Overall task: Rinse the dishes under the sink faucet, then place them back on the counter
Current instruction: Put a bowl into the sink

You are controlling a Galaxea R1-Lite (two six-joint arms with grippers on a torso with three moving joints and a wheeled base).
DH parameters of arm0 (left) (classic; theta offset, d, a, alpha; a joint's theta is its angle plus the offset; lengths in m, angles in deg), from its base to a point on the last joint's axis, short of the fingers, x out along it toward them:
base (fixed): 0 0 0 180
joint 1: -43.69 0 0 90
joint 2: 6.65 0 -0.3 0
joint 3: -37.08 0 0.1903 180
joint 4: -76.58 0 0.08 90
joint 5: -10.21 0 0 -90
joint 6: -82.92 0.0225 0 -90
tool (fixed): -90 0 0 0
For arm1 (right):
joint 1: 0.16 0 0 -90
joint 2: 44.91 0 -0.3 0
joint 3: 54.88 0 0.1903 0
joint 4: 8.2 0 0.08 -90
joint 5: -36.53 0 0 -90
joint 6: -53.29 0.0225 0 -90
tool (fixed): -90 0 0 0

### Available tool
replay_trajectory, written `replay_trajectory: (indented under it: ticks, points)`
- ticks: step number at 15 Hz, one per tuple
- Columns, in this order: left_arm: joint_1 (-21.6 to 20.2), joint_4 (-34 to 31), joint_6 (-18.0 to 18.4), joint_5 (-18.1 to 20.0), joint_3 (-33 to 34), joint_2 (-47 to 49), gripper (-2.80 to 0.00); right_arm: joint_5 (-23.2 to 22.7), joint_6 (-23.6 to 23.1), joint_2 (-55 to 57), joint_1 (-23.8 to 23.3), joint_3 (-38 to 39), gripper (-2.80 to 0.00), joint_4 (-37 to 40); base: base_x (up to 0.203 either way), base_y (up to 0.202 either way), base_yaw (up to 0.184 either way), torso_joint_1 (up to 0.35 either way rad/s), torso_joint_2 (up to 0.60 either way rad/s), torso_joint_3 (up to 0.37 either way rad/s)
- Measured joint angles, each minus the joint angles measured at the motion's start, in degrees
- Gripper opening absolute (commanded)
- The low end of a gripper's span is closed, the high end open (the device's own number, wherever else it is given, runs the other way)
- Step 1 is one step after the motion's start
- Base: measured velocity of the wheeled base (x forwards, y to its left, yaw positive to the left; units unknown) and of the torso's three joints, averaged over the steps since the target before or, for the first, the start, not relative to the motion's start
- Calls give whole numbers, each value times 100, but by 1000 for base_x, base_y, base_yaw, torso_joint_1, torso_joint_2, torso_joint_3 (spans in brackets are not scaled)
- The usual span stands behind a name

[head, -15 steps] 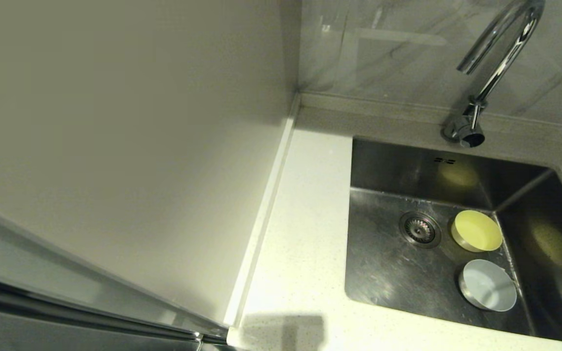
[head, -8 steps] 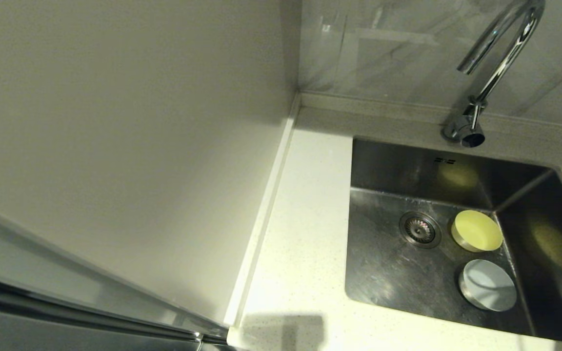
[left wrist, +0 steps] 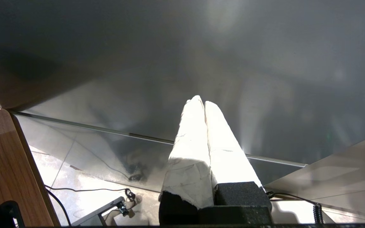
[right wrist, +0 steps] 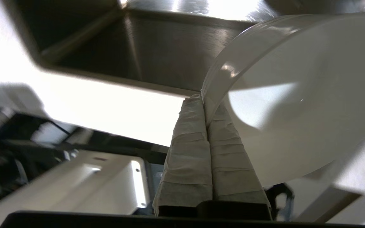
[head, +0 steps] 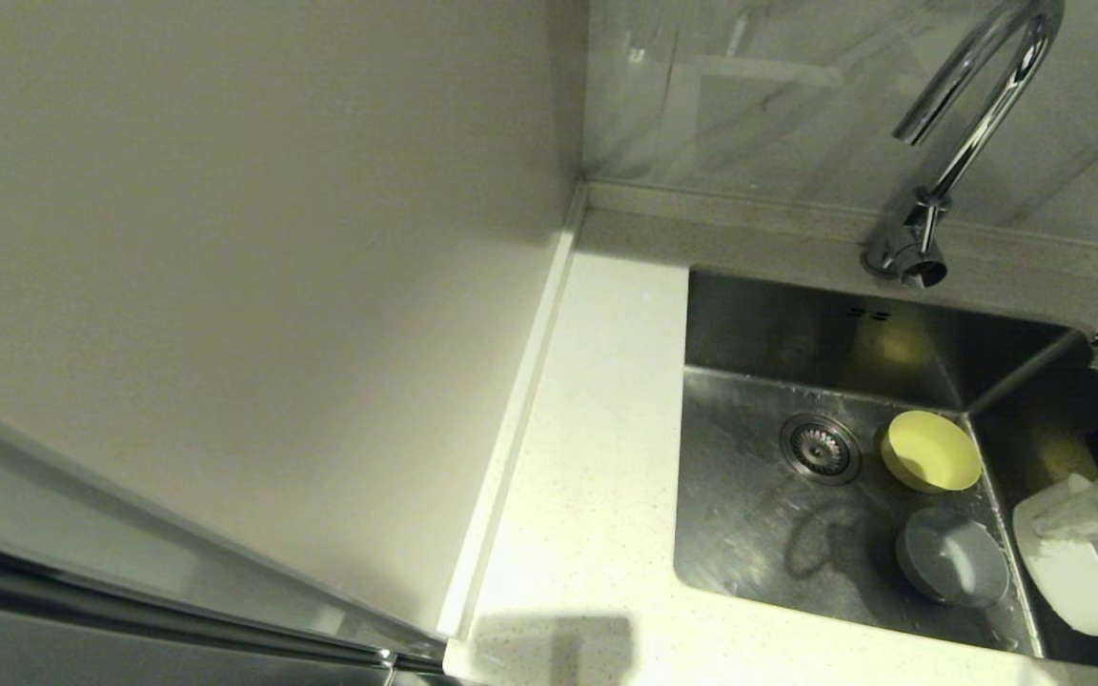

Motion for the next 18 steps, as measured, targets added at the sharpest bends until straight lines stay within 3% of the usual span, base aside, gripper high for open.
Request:
replay_trajectory:
  ticks: [2,5,7,9,12,18]
  points:
    - [-2,1,-3,0,0,0,-280,518,0,30,775,163,-280,-458,0,0,0,0,0,0]
    - [-2,1,-1,0,0,0,-280,2041,-103,130,1713,1017,-280,-1972,0,0,0,0,0,0]
    - [-2,1,2,0,0,0,-280,2948,-404,248,2144,1698,-280,-3291,0,0,0,0,0,0]
    - [-2,1,0,0,0,0,-280,3553,-727,432,2349,2156,-280,-4541,0,0,0,0,0,0]
    - [-2,2,-1,0,0,0,-280,3990,-795,753,2436,2345,-280,-5666,0,0,0,0,0,0]
    - [-1,1,-3,0,0,0,-280,4379,-795,1648,2671,2341,-280,-6722,0,0,0,0,0,0]
